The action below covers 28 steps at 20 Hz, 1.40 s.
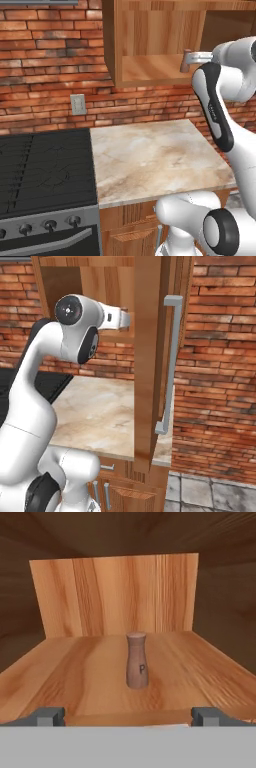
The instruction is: Retrieve the shaker from the cabinet and place it next the steak on a plate on the dining table.
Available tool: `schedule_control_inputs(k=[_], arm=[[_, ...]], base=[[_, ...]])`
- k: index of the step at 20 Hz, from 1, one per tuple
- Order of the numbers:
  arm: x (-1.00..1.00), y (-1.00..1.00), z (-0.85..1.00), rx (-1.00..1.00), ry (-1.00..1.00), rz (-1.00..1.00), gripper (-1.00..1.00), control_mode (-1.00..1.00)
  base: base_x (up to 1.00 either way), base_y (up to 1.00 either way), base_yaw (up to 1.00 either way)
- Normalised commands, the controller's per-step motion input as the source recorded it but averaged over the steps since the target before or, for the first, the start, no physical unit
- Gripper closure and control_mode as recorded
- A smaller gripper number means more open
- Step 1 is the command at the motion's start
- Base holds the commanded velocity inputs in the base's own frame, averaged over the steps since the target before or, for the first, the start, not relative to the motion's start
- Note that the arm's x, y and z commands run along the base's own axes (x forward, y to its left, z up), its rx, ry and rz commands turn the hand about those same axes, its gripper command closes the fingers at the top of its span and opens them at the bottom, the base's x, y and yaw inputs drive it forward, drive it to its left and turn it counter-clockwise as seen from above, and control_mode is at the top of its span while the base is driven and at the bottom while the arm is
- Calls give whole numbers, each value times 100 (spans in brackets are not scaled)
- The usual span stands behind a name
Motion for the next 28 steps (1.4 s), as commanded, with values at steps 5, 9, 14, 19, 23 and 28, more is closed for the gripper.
schedule_control_inputs(k=[5, 9, 14, 19, 23, 28], arm=[[27, -12, 0, 0, 0, 1, -100, -100], [27, -10, 0, 0, 0, 1, -100, -100], [40, 0, -5, 0, 0, 1, -100, -100], [36, 0, -18, 0, 0, 0, -100, -100], [26, 0, -13, 0, 0, 0, -100, -100], [29, -1, -3, 0, 0, 0, -100, -100]], base=[[0, 0, 0], [0, 0, 0], [0, 0, 0], [0, 0, 0], [0, 0, 0], [0, 0, 0]])
